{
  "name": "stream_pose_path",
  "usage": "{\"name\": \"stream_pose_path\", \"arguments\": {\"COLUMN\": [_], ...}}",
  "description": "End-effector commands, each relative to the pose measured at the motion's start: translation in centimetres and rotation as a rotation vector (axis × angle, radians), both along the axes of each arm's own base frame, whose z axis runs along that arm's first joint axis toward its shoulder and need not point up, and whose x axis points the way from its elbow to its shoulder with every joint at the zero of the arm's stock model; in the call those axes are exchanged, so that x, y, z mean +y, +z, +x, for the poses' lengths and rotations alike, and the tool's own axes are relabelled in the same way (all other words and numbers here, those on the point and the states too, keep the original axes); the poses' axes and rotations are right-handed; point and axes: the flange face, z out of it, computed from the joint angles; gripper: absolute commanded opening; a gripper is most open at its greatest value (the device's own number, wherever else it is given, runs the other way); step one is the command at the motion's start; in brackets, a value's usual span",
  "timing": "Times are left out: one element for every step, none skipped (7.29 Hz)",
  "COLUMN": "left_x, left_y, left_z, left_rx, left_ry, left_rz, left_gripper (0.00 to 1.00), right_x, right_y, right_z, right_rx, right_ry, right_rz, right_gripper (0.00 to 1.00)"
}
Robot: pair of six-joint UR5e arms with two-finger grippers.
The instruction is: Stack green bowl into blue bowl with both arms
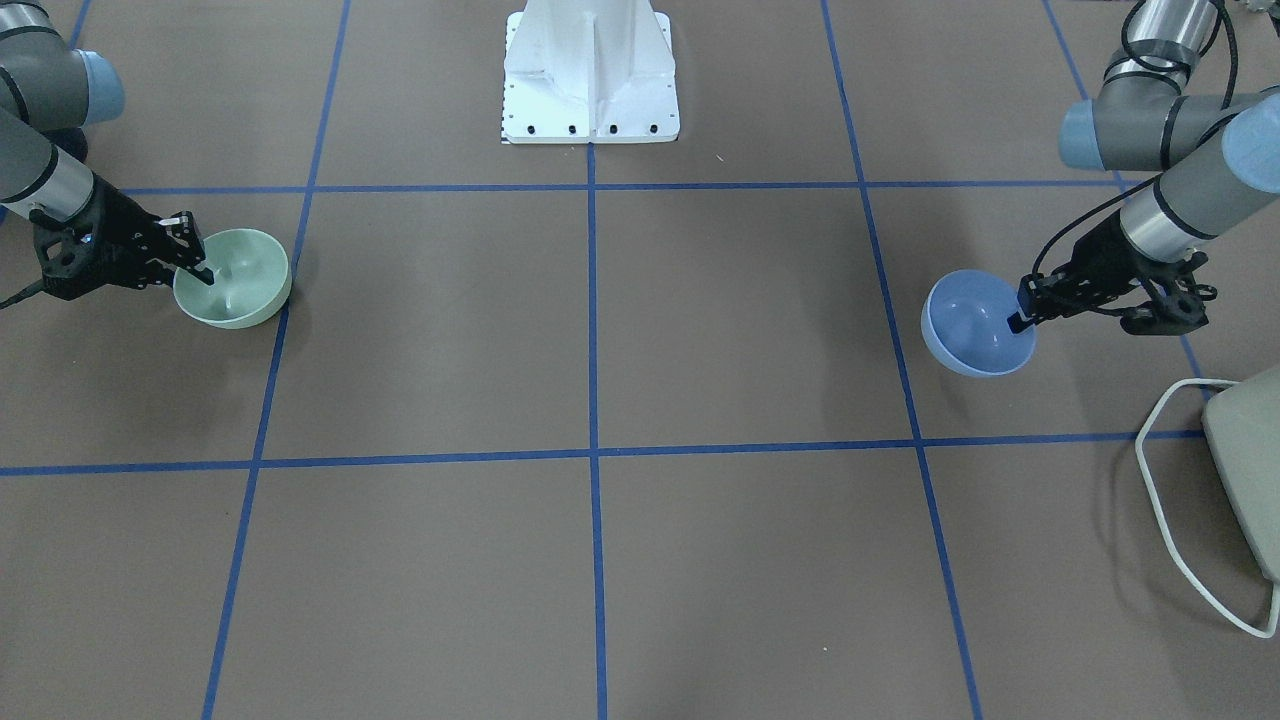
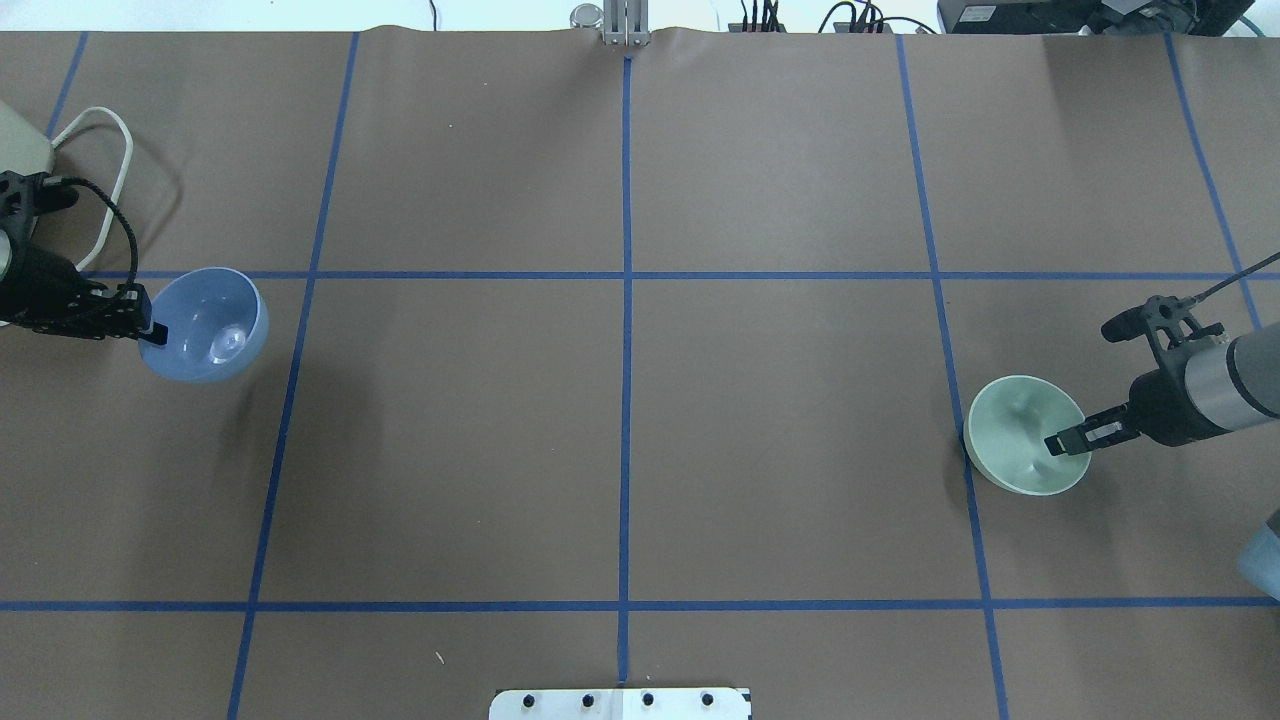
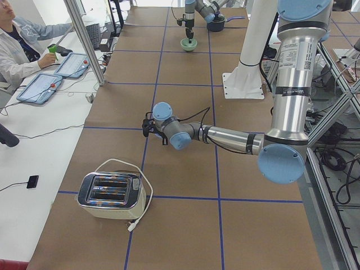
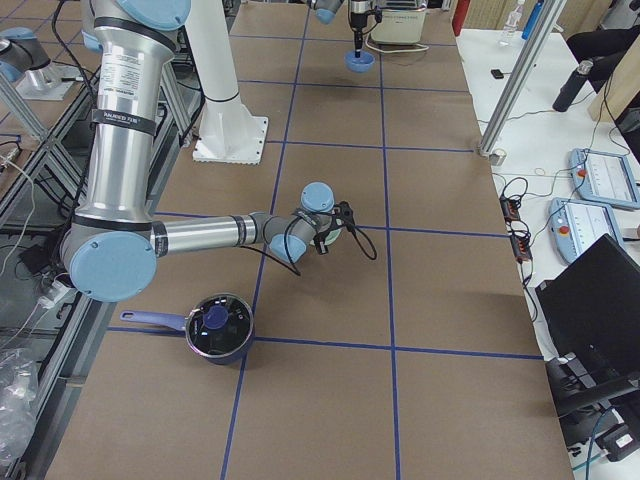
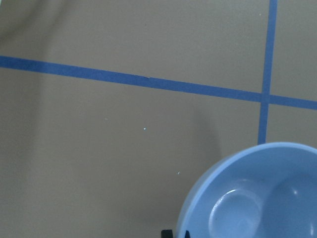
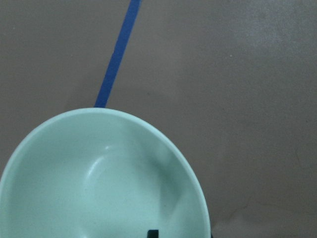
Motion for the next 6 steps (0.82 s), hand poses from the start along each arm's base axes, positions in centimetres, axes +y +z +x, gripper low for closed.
{"name": "stream_pose_path", "arguments": {"left_x": [-0.01, -0.01, 0.02, 0.02, 0.01, 0.02], "left_y": [-0.20, -0.20, -0.12, -0.12, -0.11, -0.12], "left_z": [0.07, 0.07, 0.15, 0.15, 0.15, 0.15], "left_rx": [0.003, 0.002, 0.002, 0.002, 0.001, 0.002], "left_ry": [-0.010, -0.009, -0.008, -0.008, -0.009, -0.008], "left_rz": [-0.013, -0.012, -0.015, -0.013, -0.013, -0.013], "left_gripper": [0.00, 0.00, 0.00, 0.00, 0.00, 0.00], "right_x": [-0.10, -0.25, -0.36, -0.44, -0.48, -0.51], "right_y": [-0.09, -0.02, 0.19, 0.31, 0.25, -0.06], "right_z": [0.65, 0.54, 0.56, 0.58, 0.54, 0.50], "right_rx": [-0.014, -0.009, 0.000, 0.005, 0.004, -0.001], "right_ry": [-0.005, 0.002, 0.011, 0.018, 0.018, 0.021], "right_rz": [-0.014, -0.009, -0.007, -0.004, -0.003, -0.005], "right_gripper": [0.26, 0.25, 0.23, 0.22, 0.20, 0.16]}}
